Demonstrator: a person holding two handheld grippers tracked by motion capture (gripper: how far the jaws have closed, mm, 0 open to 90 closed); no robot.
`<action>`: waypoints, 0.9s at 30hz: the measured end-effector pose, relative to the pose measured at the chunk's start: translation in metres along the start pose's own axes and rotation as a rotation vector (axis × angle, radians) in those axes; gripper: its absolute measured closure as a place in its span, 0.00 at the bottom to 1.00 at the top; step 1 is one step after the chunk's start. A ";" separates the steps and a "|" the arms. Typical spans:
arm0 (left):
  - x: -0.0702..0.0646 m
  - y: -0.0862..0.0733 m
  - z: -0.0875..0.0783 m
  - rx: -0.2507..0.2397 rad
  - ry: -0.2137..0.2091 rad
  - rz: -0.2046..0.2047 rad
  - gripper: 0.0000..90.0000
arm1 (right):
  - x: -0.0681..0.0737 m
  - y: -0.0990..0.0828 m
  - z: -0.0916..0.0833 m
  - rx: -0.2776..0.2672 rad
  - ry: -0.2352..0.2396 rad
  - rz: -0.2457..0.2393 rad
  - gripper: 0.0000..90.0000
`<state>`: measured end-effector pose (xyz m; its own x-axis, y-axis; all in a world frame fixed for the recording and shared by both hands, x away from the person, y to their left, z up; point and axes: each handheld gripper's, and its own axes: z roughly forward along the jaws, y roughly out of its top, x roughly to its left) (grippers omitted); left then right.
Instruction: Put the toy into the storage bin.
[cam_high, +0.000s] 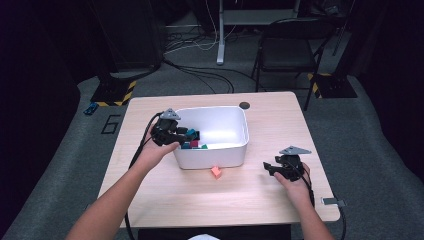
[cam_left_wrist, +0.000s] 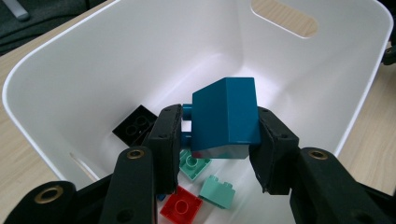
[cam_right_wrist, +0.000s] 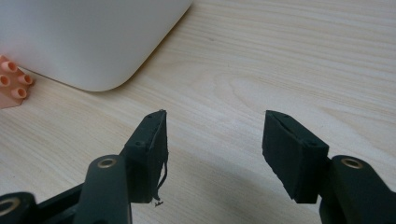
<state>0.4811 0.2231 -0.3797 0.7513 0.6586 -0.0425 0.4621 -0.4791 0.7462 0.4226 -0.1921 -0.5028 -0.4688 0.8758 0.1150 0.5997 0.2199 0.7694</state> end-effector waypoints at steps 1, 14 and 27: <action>0.001 -0.001 0.001 -0.002 0.002 0.001 0.63 | 0.000 0.000 0.000 0.000 0.000 -0.001 0.45; 0.002 -0.003 0.005 0.033 0.017 -0.002 0.63 | 0.000 0.000 0.000 -0.001 0.000 0.000 0.45; -0.002 -0.003 -0.001 0.014 0.008 0.002 0.59 | 0.000 0.000 0.000 0.001 0.000 0.000 0.45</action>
<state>0.4780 0.2242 -0.3813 0.7488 0.6618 -0.0354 0.4668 -0.4887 0.7370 0.4228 -0.1924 -0.5031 -0.4686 0.8759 0.1150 0.6003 0.2202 0.7689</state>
